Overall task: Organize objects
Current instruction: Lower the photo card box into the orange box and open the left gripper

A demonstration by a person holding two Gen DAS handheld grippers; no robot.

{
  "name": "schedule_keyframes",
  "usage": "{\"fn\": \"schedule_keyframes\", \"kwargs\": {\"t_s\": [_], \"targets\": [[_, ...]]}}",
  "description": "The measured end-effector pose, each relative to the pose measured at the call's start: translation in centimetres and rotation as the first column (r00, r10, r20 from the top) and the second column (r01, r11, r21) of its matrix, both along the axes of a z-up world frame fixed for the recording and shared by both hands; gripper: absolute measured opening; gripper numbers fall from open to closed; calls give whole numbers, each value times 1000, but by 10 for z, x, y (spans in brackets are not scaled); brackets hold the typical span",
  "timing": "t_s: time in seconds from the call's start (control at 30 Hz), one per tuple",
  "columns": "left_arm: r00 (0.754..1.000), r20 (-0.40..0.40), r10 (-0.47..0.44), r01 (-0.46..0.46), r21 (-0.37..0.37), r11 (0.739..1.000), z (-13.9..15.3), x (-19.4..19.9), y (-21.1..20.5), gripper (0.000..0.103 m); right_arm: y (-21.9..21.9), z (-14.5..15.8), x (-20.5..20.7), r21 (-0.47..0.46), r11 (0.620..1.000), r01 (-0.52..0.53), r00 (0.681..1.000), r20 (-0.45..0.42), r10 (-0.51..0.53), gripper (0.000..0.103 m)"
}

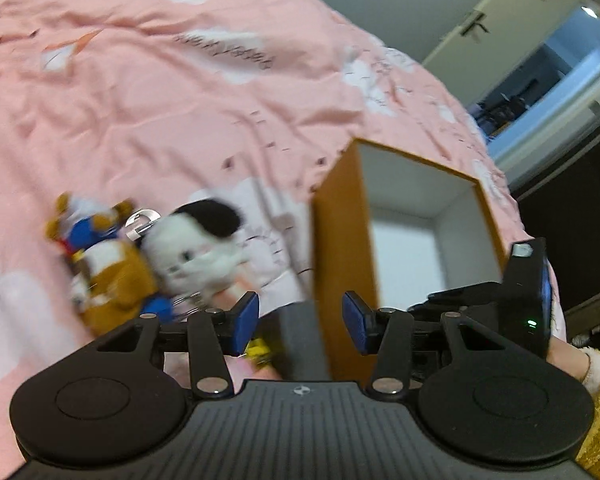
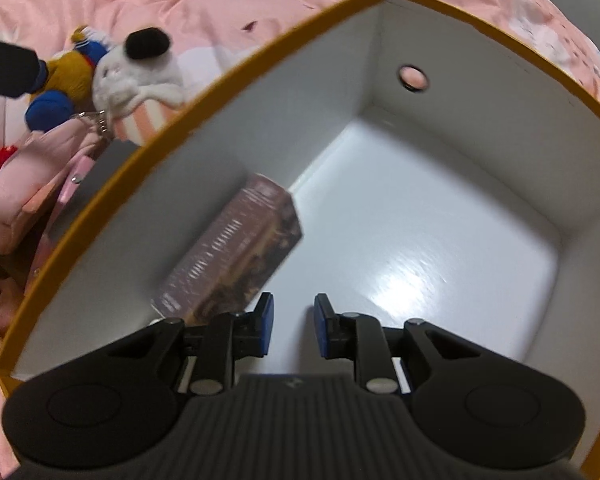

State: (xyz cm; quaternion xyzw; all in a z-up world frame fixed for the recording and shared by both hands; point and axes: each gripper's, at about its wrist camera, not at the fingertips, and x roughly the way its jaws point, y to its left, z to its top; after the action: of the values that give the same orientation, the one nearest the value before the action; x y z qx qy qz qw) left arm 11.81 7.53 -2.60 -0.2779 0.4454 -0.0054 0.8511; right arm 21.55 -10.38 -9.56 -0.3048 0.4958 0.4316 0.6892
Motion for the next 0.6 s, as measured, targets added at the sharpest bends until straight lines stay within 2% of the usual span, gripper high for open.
{"fn": "schedule_keyframes", "kwargs": {"t_s": [0.03, 0.13, 0.27, 0.33, 0.4, 0.53, 0.6], "targets": [[1000, -6, 19, -19, -3, 1000, -2, -5, 7, 56, 3, 1, -3, 8, 1000, -19, 1000, -7, 20, 13], [998, -4, 56, -56, 4, 998, -1, -15, 22, 56, 7, 3, -10, 25, 999, -34, 999, -38, 35, 4], [998, -14, 62, -62, 21, 998, 3, -23, 29, 56, 2, 10, -12, 18, 1000, 10, 1000, -27, -9, 7], [998, -22, 57, -56, 38, 998, 4, -29, 28, 56, -4, 21, -13, 46, 997, 64, 998, -5, -64, 8], [998, -31, 46, -45, 38, 998, 3, -34, 25, 56, -12, 40, -17, 113, 985, 129, 991, 26, -133, 9], [999, -39, 32, -31, 43, 999, -4, -37, 18, 56, -22, 81, -39, 287, 932, 220, 972, 14, -233, 34], [999, -44, 27, -25, 56, 998, -8, -37, 12, 55, -24, 90, -52, 342, 915, 212, 975, -5, -224, 36]]}}
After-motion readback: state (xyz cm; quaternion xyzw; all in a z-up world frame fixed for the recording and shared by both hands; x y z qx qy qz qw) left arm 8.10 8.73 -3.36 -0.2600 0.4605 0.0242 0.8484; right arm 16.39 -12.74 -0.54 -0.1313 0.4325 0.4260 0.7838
